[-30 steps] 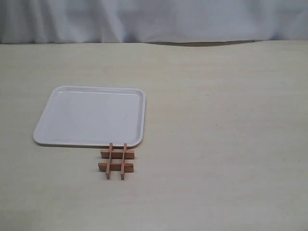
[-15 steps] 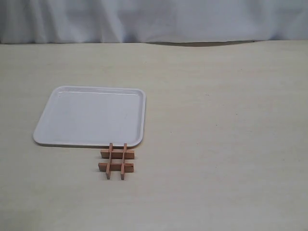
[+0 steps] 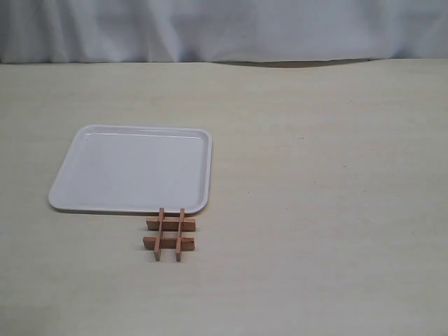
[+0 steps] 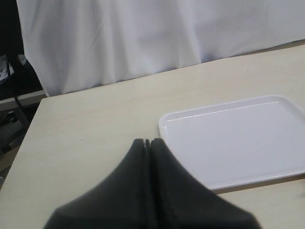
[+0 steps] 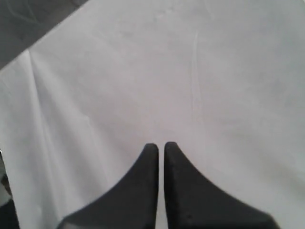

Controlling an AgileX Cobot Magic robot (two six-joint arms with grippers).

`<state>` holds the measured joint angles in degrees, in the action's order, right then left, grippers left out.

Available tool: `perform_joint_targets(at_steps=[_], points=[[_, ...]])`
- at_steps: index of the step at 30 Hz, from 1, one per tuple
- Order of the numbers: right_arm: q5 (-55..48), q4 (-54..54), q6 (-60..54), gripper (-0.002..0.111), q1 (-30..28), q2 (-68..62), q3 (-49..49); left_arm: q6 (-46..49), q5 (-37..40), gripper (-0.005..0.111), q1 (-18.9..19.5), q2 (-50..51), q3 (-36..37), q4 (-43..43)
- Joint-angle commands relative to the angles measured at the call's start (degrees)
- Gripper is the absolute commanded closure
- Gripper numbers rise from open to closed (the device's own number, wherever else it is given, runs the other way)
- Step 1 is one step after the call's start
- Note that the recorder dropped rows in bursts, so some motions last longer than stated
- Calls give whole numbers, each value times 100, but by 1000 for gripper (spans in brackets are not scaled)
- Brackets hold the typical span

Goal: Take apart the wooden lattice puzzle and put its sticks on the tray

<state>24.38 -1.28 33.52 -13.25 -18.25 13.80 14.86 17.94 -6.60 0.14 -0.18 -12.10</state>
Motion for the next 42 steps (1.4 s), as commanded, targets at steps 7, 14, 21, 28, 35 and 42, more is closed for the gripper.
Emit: perform_joint_targets(at_steps=[7, 14, 21, 28, 35, 42], points=[[-4941, -2155, -741, 104, 7, -3488, 2624, 30, -52, 107, 60, -14, 18, -12], [-6069, -1107, -1989, 104, 7, -4882, 2803, 30, -52, 107, 60, -14, 18, -12], [-6295, 478, -3395, 104, 334, -5333, 2817, 30, -52, 107, 60, -14, 18, -12], [-6294, 488, -3195, 104, 2403, -5453, 2841, 30, -52, 107, 60, -14, 18, -12], [-6320, 477, -2471, 104, 4418, -6452, 3261, 30, -52, 107, 60, -14, 18, -12], [-6237, 354, -1714, 103, 5352, -7952, 4320, 30, -52, 107, 60, -14, 18, -12]])
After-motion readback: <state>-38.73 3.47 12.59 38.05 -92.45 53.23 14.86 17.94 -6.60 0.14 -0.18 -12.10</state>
